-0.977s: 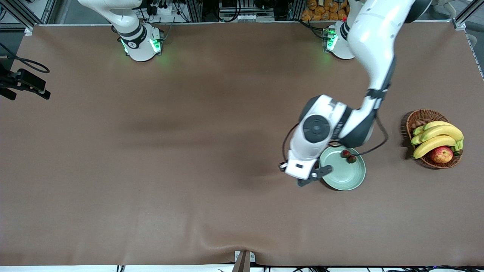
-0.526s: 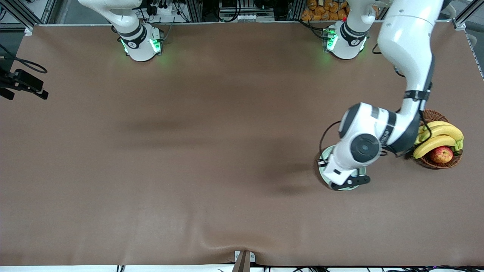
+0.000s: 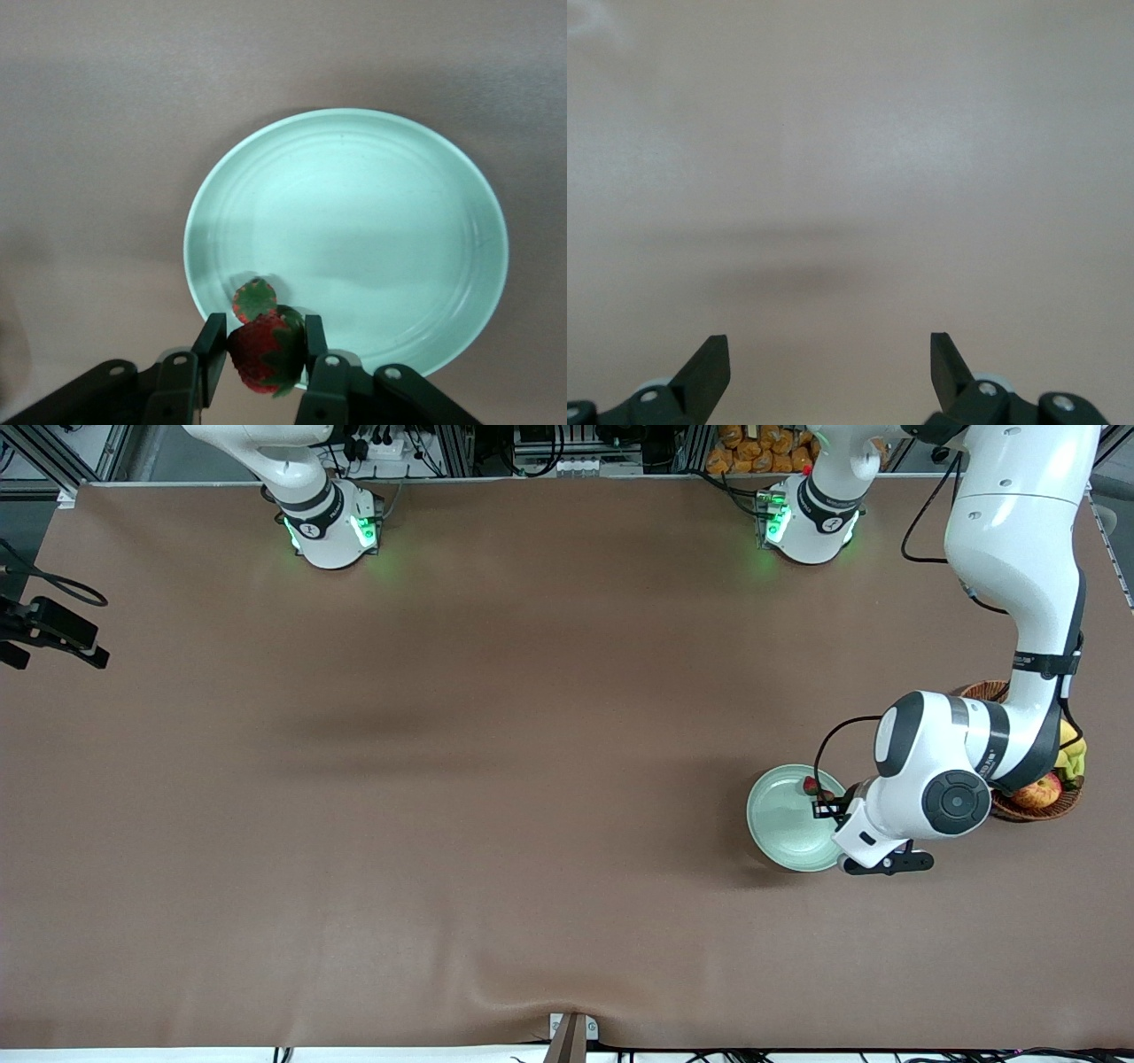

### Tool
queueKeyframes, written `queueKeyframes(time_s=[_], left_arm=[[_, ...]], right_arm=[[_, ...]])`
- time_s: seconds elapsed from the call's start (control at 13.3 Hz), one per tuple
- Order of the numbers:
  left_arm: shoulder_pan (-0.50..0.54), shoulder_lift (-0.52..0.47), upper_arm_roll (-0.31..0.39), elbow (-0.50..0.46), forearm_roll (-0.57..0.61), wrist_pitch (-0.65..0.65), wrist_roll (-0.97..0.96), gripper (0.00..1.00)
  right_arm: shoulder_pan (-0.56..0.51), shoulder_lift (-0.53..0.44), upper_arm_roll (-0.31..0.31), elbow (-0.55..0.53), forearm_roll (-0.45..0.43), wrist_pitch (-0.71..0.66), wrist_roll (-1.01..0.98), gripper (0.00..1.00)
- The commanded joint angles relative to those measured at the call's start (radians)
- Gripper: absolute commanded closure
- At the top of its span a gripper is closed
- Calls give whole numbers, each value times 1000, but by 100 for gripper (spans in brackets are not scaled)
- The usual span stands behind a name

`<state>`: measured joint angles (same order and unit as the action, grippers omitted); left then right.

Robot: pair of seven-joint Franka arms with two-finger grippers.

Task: Collect all strawberries into plate
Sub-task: 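Lower the strawberry onto the plate and open the left gripper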

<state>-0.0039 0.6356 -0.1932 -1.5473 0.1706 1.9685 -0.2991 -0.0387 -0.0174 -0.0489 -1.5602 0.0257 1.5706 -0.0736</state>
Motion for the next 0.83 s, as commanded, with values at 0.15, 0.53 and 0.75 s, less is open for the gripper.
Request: queueKeyframes(time_s=[0.15,0.53,0.75], left_arm=[[-19,15,-3,-2,-59,104,-5,24],[-18,-97,-3,3,-46,66,-5,0],[-11,-200,6,59,-46,-78,-6,0]], right_arm=[[-9,11,4,19,16,12,-11,0],[-9,10,6,20,17,35,-11,0],[-7,11,4,19,16,35,-11,0]])
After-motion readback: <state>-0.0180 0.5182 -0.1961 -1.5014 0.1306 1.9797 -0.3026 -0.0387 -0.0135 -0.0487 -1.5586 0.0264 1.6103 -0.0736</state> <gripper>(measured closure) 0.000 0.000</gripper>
